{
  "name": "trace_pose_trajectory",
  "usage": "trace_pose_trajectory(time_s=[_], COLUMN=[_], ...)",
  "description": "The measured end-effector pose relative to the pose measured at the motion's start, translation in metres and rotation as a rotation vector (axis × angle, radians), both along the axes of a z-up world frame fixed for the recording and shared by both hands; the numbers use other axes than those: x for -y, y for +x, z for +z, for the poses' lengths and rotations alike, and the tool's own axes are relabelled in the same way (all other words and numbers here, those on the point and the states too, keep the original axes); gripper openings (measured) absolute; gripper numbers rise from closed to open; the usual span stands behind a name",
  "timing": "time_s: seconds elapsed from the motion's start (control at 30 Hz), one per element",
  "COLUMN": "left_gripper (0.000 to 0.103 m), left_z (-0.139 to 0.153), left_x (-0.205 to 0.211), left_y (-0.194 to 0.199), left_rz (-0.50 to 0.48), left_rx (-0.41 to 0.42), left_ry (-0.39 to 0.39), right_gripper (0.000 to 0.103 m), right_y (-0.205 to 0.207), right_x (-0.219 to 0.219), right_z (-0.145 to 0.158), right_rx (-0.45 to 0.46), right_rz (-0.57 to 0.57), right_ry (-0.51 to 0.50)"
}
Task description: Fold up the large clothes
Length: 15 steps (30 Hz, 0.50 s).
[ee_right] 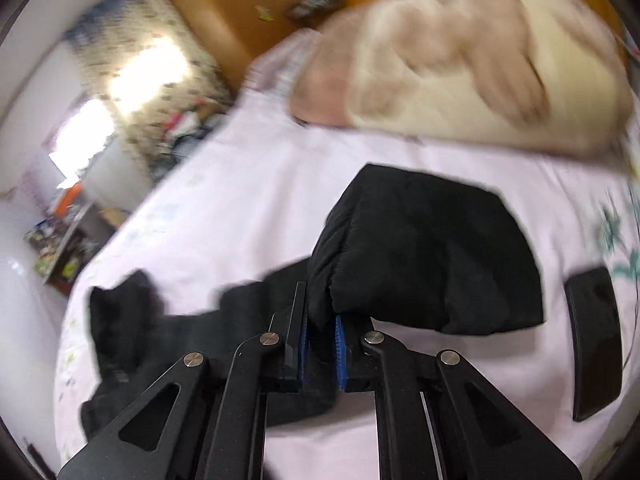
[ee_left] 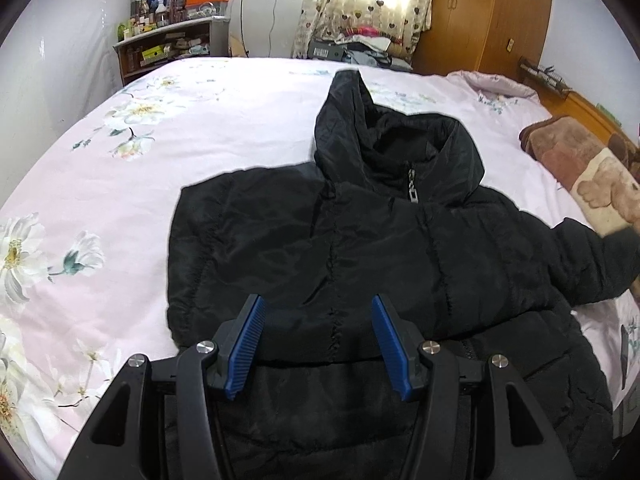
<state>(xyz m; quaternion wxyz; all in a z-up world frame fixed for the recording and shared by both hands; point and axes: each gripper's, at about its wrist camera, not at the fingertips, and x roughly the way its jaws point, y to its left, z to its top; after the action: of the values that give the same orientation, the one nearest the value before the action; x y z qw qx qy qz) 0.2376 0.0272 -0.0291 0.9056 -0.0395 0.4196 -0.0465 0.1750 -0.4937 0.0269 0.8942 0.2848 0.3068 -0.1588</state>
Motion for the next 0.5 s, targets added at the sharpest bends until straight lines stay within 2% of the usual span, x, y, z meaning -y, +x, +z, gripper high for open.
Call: trace_pose_trajectory(time_s=[0.13, 0.27, 0.4, 0.5], left_gripper=[0.058, 0.058, 0.058, 0.058], left_z=[0.013, 0.018, 0.017, 0.014], left_x=[-0.01, -0.023, -0.036, -0.047], left_y=[-0.007, -0.013, -0.017, -0.019], left_rz=[0.011, 0.035, 0.062, 0.084], left_rx=[0.026, 0.042, 0.044, 0.039], left_ry=[-0.019, -0.051, -0.07, -0.078], right_gripper=[0.011, 0.011, 0.011, 0.011], right_y=[0.02, 0.045, 0.078, 0.097], right_x=[-0.055, -0.119, -0.19, -0.242], right_z=[0.054, 0.078, 0.067, 0.033], right_rx=[0.084, 0.123, 0.082, 0.017], right_rz=[0.135, 0.287, 0.456, 0.572], right_ry=[-0.054, -0.072, -0.085, -0.082])
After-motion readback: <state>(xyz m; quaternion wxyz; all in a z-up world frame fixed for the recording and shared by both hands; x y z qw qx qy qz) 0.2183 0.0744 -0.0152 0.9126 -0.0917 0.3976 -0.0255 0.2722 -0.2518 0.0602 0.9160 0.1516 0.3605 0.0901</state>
